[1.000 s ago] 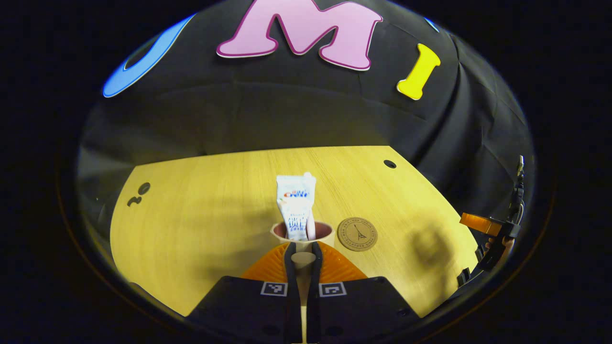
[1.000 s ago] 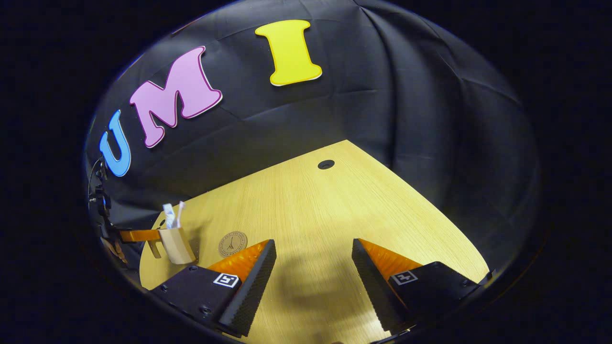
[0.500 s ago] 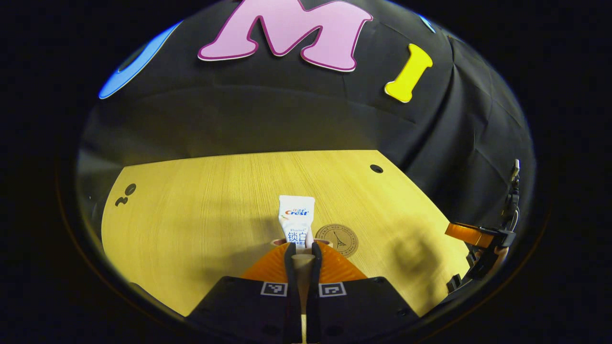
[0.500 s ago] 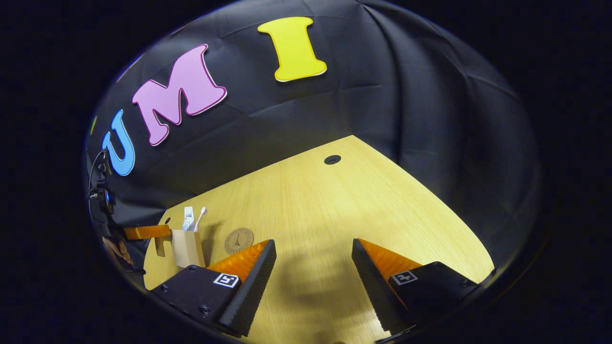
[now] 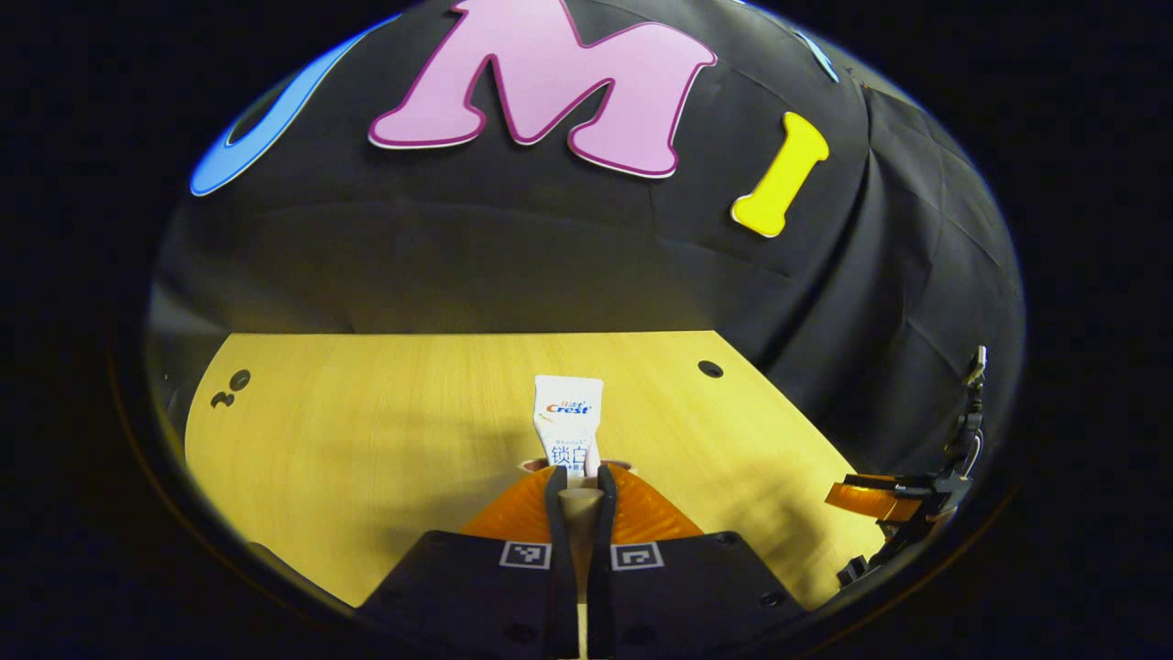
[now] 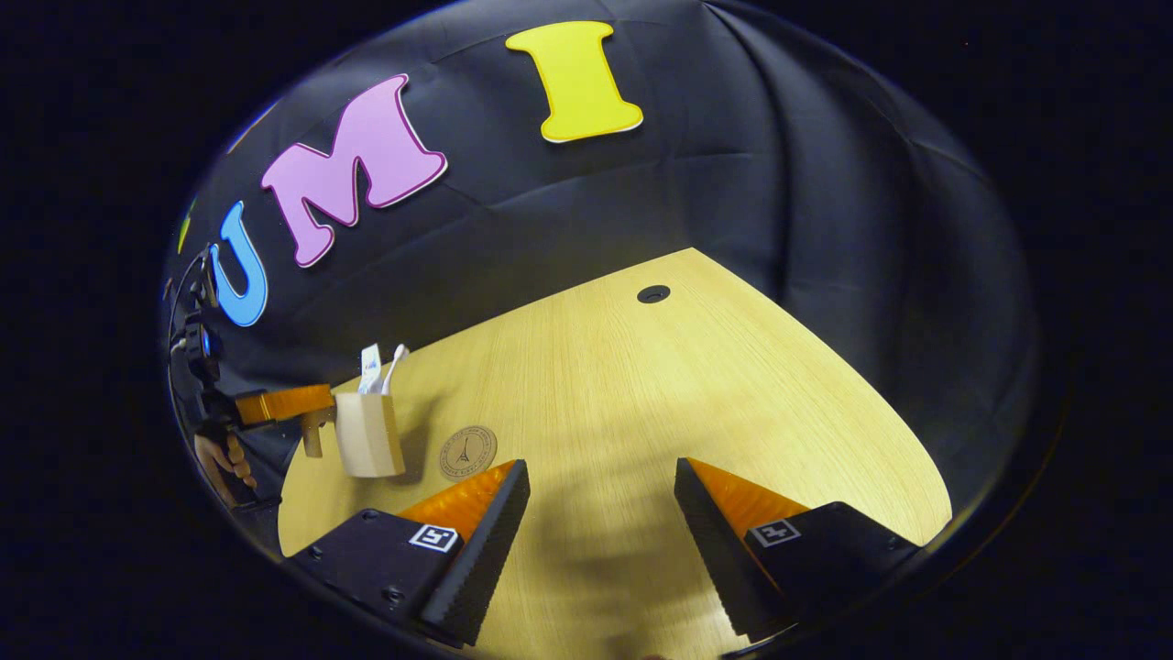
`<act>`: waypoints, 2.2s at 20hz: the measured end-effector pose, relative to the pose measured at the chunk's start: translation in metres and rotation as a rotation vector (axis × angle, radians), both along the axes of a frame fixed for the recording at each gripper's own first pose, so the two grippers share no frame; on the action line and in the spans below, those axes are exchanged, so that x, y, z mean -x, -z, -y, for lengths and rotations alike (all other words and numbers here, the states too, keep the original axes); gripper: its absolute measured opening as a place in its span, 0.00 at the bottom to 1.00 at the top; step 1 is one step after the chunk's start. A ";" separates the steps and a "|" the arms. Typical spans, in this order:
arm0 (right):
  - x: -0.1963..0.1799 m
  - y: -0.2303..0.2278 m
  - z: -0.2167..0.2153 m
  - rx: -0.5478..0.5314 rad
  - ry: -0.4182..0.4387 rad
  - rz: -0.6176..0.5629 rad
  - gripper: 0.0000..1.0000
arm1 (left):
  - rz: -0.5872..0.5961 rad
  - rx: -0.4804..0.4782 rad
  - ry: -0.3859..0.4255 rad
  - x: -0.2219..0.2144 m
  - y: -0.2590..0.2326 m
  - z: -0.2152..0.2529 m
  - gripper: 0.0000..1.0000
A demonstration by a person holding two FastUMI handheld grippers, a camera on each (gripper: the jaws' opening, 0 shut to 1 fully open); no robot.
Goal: Put the toothbrush and toothpaste on the desktop into the cup, then pick up the cup and place it on the coaster on the desktop.
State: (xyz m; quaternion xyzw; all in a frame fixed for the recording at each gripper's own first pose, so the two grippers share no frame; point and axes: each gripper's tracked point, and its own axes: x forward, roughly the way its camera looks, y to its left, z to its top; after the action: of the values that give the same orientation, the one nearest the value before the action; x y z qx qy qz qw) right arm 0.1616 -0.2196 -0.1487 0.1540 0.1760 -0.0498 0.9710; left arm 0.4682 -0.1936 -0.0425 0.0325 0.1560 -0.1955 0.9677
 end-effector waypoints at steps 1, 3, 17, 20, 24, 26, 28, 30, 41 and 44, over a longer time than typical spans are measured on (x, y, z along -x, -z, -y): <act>-0.001 0.000 0.001 0.001 -0.001 -0.002 0.98 | 0.009 0.005 0.012 -0.004 -0.002 0.009 0.09; -0.001 0.001 0.002 -0.003 -0.001 -0.007 0.98 | 0.029 0.019 0.036 -0.015 -0.003 0.027 0.09; -0.004 0.004 0.005 0.018 -0.010 -0.018 0.98 | 0.106 0.038 0.106 -0.042 0.024 0.075 0.10; 0.000 0.004 0.001 0.043 -0.024 -0.013 0.98 | 0.117 0.032 0.096 -0.023 0.033 0.072 0.10; 0.008 0.008 -0.011 0.043 -0.048 -0.018 0.98 | 0.139 0.004 0.095 -0.001 0.051 0.073 0.09; 0.011 0.008 -0.015 0.046 -0.060 -0.019 0.98 | 0.127 0.017 0.088 0.002 0.057 0.075 0.12; 0.015 0.006 -0.018 0.049 -0.067 -0.015 0.98 | 0.117 -0.006 0.085 0.004 0.061 0.072 0.18; 0.017 0.004 -0.019 0.052 -0.068 -0.006 0.98 | 0.121 -0.020 0.091 0.006 0.059 0.070 0.22; 0.055 -0.041 -0.043 0.063 -0.073 0.088 0.98 | 0.178 -0.019 -0.032 0.069 0.025 0.028 0.97; 0.066 -0.062 -0.053 0.083 -0.085 0.132 0.98 | 0.218 0.017 -0.081 0.104 0.006 0.004 0.98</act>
State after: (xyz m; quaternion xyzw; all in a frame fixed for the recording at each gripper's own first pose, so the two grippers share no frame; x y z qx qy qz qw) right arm 0.0960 -0.1665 -0.0872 0.1088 0.1157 -0.0055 0.9873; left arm 0.3641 -0.1975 -0.0482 0.0390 0.0495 -0.1528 0.9862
